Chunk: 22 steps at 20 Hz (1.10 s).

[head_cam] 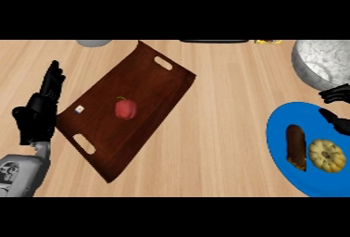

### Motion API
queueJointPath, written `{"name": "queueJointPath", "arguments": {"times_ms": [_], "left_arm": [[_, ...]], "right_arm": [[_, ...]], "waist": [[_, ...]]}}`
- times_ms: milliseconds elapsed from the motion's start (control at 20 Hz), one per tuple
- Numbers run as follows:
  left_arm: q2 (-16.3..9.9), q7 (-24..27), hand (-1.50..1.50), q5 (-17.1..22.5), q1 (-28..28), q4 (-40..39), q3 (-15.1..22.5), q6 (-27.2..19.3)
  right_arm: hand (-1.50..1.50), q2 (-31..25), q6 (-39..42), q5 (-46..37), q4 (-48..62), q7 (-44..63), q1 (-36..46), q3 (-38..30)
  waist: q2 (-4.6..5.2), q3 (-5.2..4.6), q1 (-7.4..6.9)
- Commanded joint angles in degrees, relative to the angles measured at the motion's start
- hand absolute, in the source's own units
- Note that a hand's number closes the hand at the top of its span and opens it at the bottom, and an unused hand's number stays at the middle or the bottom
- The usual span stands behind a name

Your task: Pick the sweet potato from the plate and place it in the bowl

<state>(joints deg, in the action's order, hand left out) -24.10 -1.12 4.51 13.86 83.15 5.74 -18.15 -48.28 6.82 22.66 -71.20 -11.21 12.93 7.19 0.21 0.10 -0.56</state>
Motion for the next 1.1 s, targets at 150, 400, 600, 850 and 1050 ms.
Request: {"name": "queueJointPath", "arguments": {"times_ms": [150,400,600,850,1050], "left_arm": [[0.9,-5.7,0.00,-2.7,1.1,3.5,2.9,-0.8],[2.9,-4.9,0.00,-4.1,1.0,3.1,4.4,-0.8],[-0.1,-8.1,0.00,-1.9,1.6,5.1,1.8,1.9],[1.5,-6.1,0.00,-3.3,-1.0,5.8,3.0,1.0],[2.0,-9.6,0.00,-4.2,2.5,5.3,2.7,0.9]], "right_arm": [[-1.50,-9.4,23.2,-0.5,10.2,-18.5,-0.7,-3.9],[-1.50,-15.7,25.6,-8.8,8.5,-14.1,7.0,-0.9],[-1.50,-21.0,29.8,-14.5,4.6,-11.0,9.2,2.3],[-1.50,-19.6,31.7,-22.5,-0.7,-1.3,16.1,9.3],[-1.50,-11.4,31.2,-28.0,-4.1,4.2,17.5,15.0]], "waist": [[-0.05,0.10,0.34],[0.10,-0.10,-0.47],[-0.15,-0.17,-0.64],[-0.06,-0.22,-1.56],[0.00,-0.13,-0.70]]}}
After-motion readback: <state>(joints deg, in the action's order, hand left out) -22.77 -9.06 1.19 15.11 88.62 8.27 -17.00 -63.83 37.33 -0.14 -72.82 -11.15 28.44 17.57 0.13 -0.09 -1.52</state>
